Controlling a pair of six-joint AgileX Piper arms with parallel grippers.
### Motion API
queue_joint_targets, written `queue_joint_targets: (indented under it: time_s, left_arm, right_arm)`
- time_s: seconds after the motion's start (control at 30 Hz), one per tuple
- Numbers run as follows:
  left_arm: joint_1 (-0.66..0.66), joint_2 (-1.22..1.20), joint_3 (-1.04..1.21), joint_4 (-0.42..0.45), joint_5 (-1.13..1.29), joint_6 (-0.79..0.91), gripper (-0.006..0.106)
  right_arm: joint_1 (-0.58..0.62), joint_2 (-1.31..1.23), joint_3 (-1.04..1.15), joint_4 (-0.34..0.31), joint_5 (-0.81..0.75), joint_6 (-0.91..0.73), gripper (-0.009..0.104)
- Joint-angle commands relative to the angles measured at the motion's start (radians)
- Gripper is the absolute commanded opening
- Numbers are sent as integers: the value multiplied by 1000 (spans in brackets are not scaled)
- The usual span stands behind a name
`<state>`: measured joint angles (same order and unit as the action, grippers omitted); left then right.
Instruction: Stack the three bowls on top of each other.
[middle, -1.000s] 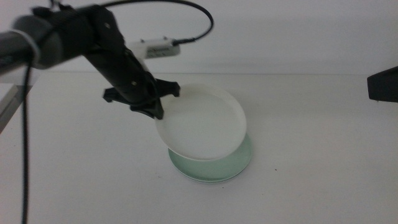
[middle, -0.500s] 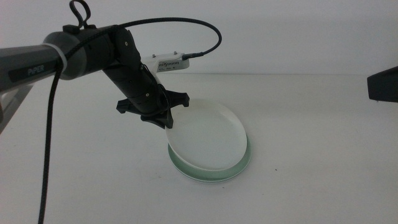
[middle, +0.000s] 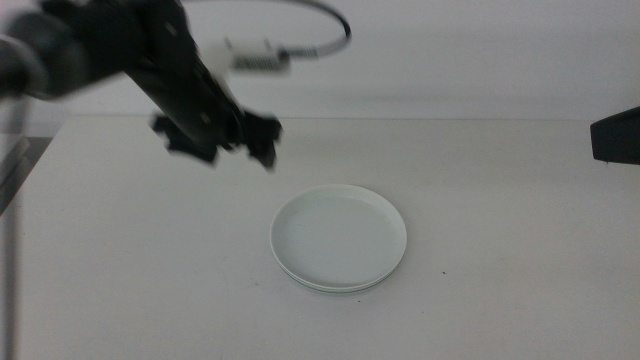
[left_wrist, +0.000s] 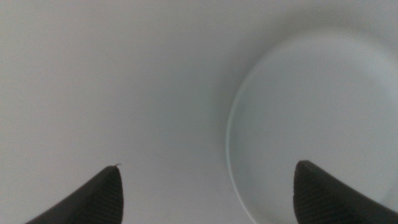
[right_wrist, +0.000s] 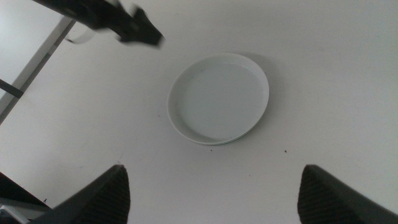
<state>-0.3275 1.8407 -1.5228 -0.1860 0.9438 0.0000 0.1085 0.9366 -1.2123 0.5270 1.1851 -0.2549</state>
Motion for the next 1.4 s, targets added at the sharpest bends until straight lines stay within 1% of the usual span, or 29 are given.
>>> queue_joint_targets:
  time_s: [0.0,0.13,0.3,0.43,0.57,0.9,0.97,1.0,1.07,1.23,1.3,1.37]
  left_arm:
    - [-1,-146,20,84,-31,-51,94]
    - [-1,-416,187,186,-197,-92,94]
    - [-1,-729,433,326,-368,-206,94]
    - [-1,-862,540,394,-400,-289,94]
    - [-1,-893,554,416,-393,-296,94]
    - [-1,-899,554,414,-397,-285,94]
    - [-1,-899,554,440,-419,-288,94]
    - [-1,-899,554,435,-429,-288,94]
    - [22,-910,554,376,-457,-234,94]
    - [143,-968,576,194,-529,26,94]
    - [189,-989,585,134,-528,68,94]
    - [227,-1010,584,97,-510,80,94]
  right_arm:
    - [0,-4,1,-1,-5,-5,88]
    - [0,-4,1,-1,-5,-5,88]
    - [0,-4,1,-1,-5,-5,88]
    - [0,-4,1,-1,-5,-5,88]
    - [0,-4,1,-1,-5,-5,88]
    - [0,-4,1,-1,-5,-5,88]
    - [0,-4,1,-1,-5,-5,88]
    - [0,-4,1,-1,-5,-5,88]
    - [0,-4,1,-1,-5,-5,88]
    - [0,-4,1,-1,-5,-5,88]
    - [0,-4,1,-1,-5,-5,88]
    - [0,-4,1,-1,-5,-5,88]
